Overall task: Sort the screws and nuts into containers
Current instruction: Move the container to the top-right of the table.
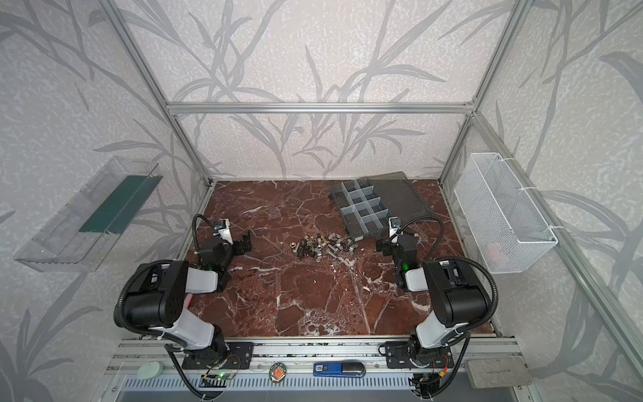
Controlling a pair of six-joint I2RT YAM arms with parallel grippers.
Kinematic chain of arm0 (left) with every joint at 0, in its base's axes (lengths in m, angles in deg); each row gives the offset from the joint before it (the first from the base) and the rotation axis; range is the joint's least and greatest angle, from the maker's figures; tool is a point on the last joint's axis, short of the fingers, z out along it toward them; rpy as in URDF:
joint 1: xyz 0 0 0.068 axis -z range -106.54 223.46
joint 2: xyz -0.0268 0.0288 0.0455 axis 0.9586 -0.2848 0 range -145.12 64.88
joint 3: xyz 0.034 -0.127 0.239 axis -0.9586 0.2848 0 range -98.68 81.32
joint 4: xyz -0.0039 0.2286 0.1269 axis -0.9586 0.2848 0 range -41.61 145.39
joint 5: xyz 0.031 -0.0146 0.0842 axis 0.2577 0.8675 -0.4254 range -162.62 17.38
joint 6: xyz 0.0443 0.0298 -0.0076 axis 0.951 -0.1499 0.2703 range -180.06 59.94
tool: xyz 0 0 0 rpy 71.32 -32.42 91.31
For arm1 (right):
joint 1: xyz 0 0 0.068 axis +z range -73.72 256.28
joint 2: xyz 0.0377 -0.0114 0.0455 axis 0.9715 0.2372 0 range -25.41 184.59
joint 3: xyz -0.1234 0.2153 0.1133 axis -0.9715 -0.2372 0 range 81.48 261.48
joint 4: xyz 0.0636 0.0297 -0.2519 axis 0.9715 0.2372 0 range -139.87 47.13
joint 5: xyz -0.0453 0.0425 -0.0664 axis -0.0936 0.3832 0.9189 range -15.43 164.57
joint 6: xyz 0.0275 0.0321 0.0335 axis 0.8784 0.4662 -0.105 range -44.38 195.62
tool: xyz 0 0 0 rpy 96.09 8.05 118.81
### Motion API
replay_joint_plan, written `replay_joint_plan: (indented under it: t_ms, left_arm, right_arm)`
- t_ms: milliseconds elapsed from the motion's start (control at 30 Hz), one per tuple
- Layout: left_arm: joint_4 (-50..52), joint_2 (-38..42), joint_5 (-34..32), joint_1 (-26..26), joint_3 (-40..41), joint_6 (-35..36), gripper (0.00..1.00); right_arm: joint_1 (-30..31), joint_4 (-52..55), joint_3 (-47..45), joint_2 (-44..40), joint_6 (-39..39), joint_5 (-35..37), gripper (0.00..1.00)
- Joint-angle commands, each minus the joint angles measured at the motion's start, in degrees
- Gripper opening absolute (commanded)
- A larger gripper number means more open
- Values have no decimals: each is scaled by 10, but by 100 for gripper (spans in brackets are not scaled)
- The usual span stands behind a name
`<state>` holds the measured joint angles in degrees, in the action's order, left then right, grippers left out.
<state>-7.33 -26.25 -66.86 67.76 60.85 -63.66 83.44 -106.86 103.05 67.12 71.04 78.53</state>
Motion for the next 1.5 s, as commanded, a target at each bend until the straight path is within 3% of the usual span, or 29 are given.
replay_joint_plan:
  t_ms: [0,900,1033,1133,1267,1367,1467]
  left_arm:
    - [-8,14,9,-5,0,5,99]
    - [-33,11,44,-20,11,-3,99]
    - [-58,12,17,-20,22,-16,99]
    - [-70,64,-50,-19,54,-33,99]
    - [55,196,-74,-5,51,-28,99]
    - [171,286,-122,0,30,-143,99]
    - [156,307,-78,2,24,-244,99]
  right_arm:
    - [-1,2,-4,-15,-5,-2,99]
    - [-1,2,-3,-15,-4,0,99]
    - [-1,-8,-9,-18,18,63,99]
    - [-1,29,-9,-52,34,96,99]
    - [2,114,1,-136,45,156,99]
    - [3,245,19,-224,93,211,99]
    - [1,355,19,-324,241,245,99]
